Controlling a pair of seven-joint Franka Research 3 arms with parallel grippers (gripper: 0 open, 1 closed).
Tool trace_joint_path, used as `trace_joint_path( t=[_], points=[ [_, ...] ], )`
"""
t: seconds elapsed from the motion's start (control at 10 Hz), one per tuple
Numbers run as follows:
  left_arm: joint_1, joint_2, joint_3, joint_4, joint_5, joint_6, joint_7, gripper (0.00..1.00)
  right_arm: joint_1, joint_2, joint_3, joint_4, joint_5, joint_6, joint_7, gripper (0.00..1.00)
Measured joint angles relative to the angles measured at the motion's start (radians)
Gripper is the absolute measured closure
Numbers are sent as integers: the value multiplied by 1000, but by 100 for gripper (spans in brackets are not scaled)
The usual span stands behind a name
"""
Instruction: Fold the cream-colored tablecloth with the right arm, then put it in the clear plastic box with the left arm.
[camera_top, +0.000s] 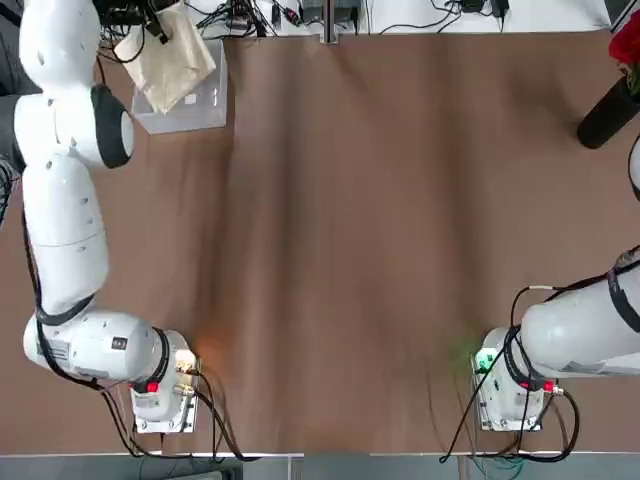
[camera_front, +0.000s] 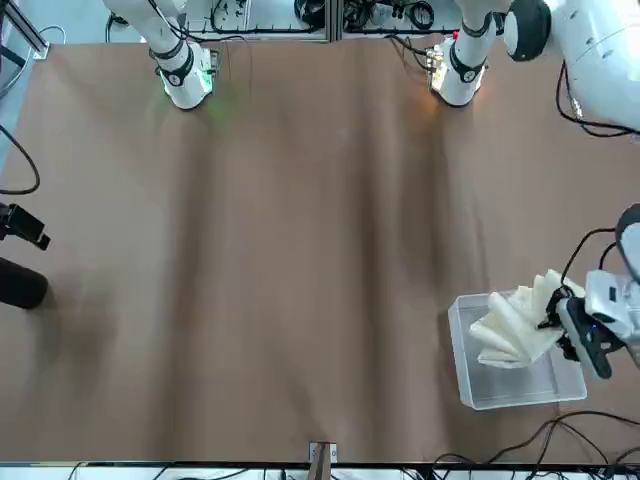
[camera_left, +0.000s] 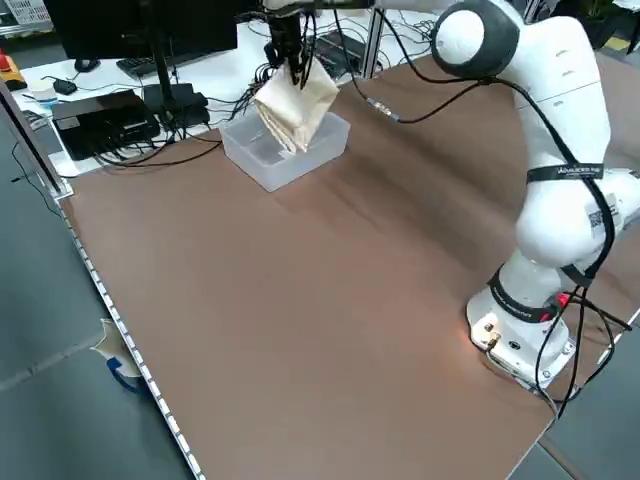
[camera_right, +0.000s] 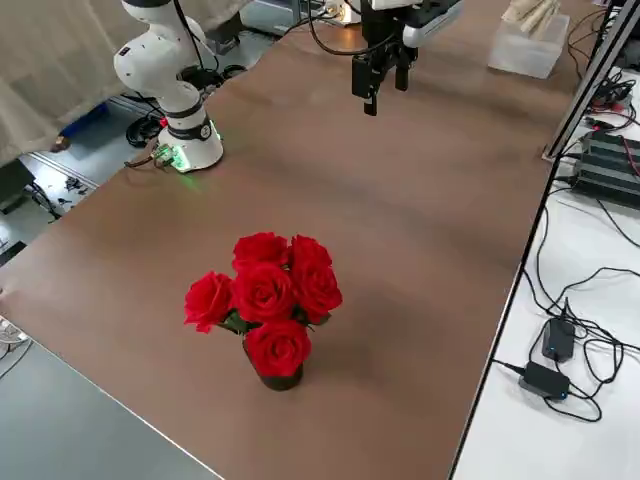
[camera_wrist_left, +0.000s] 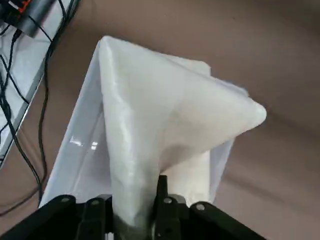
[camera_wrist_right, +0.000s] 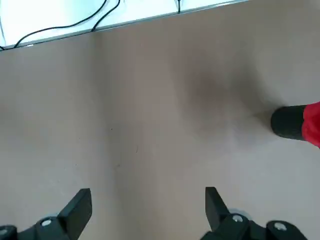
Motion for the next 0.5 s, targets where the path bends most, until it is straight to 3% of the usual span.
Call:
trace_joint_path(
  t=[0.5],
  points=[
    [-28,96,-1,1,74,171,17,84,0,0,0,1,0,0,0,0]
  ],
)
